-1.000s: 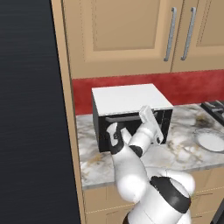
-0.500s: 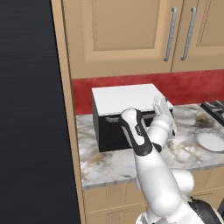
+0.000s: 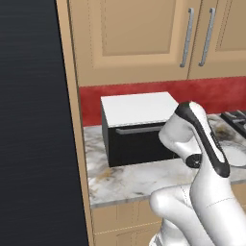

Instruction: Pick up the bagel from the plate, place it on the toaster oven rack, close the door, and set the timer.

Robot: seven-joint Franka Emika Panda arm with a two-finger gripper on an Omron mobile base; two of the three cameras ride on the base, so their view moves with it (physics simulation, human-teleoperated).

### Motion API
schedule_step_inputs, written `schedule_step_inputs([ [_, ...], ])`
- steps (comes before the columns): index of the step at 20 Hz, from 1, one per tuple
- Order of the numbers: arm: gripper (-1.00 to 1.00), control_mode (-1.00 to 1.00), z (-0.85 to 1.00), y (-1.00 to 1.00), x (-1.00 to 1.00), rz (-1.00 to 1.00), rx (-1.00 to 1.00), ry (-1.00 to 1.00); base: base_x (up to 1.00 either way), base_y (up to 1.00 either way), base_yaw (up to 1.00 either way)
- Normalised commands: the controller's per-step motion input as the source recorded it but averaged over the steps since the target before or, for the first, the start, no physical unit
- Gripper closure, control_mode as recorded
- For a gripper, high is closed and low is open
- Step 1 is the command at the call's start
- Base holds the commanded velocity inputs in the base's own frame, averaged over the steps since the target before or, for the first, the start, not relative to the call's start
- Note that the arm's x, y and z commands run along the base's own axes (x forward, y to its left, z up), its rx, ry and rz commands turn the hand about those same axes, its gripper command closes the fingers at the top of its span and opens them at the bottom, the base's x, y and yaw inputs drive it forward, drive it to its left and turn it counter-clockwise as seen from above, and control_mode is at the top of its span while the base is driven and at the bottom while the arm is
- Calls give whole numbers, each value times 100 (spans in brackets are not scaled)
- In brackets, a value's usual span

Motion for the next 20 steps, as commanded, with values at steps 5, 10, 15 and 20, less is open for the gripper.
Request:
schedule_step_inputs([
  [5, -100, -100, 69, 0, -26, 0, 4, 36, 0, 0, 0],
  [10, -100, -100, 90, 1, -17, 0, 0, 39, 0, 0, 0],
  [15, -100, -100, 79, 1, -22, -1, 0, 42, 0, 0, 0],
  [20, -100, -100, 56, 0, -39, -7, -3, 49, 0, 0, 0],
])
